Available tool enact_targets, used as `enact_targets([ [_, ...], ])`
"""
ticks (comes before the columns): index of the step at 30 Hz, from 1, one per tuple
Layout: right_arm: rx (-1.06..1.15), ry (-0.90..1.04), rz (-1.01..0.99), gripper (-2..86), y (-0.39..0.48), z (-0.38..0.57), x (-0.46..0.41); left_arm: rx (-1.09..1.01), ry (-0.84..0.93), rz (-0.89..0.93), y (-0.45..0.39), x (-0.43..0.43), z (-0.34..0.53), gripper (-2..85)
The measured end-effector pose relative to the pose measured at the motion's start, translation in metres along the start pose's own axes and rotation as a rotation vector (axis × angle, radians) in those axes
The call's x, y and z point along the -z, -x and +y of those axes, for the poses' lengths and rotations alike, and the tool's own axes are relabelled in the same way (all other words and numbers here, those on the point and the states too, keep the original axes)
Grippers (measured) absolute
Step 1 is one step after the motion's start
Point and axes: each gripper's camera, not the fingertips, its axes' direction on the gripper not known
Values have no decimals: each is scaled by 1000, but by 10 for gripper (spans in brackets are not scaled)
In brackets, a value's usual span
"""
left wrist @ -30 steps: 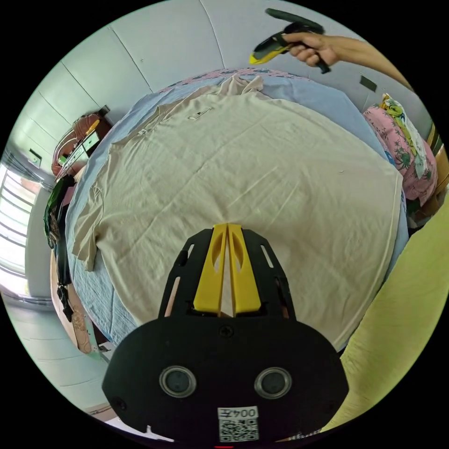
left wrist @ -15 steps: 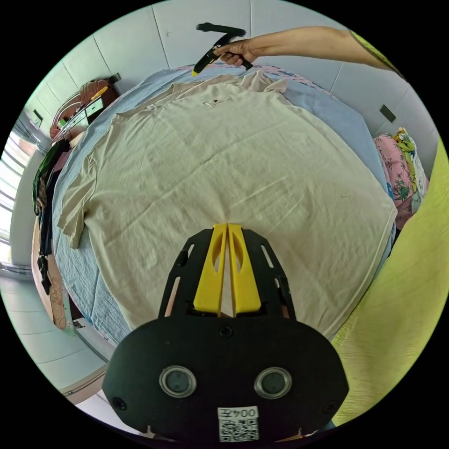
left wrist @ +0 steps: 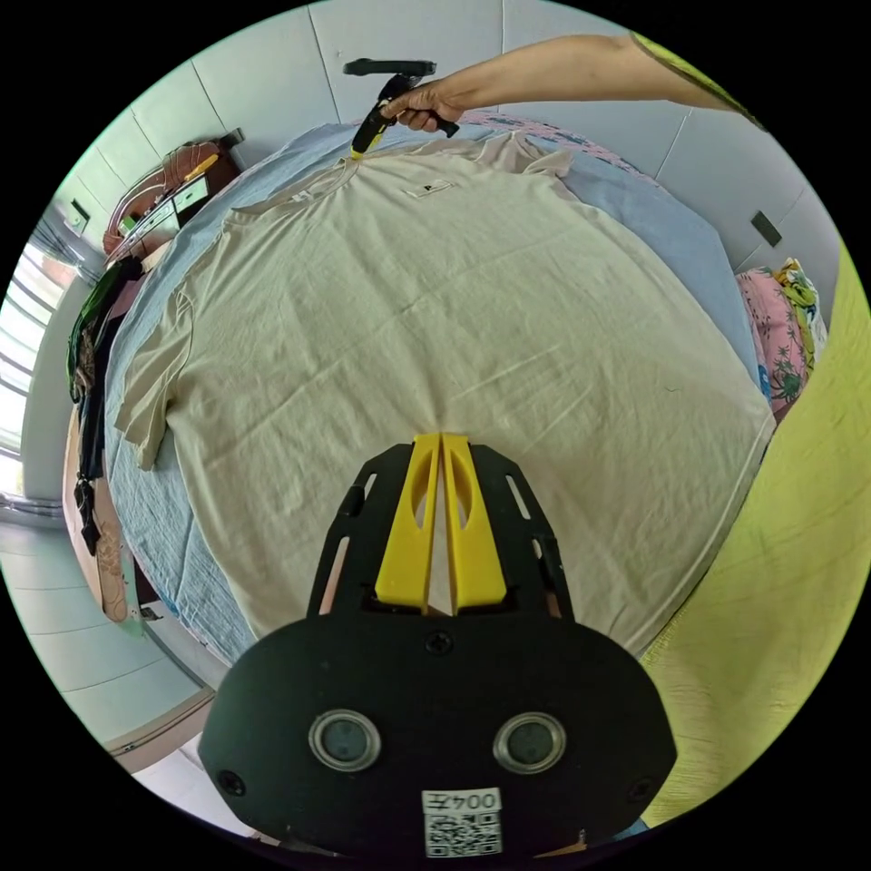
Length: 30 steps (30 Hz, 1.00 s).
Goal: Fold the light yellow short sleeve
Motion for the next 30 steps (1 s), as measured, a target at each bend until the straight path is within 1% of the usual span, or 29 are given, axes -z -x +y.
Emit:
enact_targets([
  [1,-24,-17,-10,93,-8,6,7,-5,2,-2,0,-3,-2,4],
  [4,-168,-168,-90,97,-54,55,56,-20,7,-5,1,-15,-14,4],
  [6,-310,-265,-154,94,-95,119,95,-13,9,4,3,-26,-23,4],
  [7,-344,-284,-164,91,-104,138,102,-7,11,10,4,-28,-26,4],
  [8,-412,-304,-188,86,-118,178,113,4,13,24,7,-34,-30,4],
  [9,-468,-295,-220,85,-128,217,118,12,14,39,10,-39,-35,4],
  [10,-495,-288,-231,85,-131,235,119,15,15,46,11,-42,-37,4],
  [12,-562,-271,-231,83,-131,300,120,9,25,60,14,-53,-48,4],
  [15,-617,-271,-249,85,-128,352,117,22,56,85,18,-67,-64,4],
  [19,-580,-309,-253,88,-125,371,115,18,81,85,18,-83,-82,4],
  [22,-504,-245,-226,37,-124,367,112,19,90,69,15,-95,-94,4],
  [23,-485,-200,-179,17,-122,368,114,25,95,71,16,-101,-99,5],
  [24,-479,-197,-143,11,-120,375,119,32,103,78,17,-106,-105,5],
  [25,-487,-200,-140,12,-122,380,121,35,108,82,17,-109,-108,5],
  [28,-583,-231,-218,28,-136,413,124,42,156,91,21,-120,-128,8],
  [30,-654,-277,-303,67,-148,435,126,52,67,104,29,-111,-156,11],
])
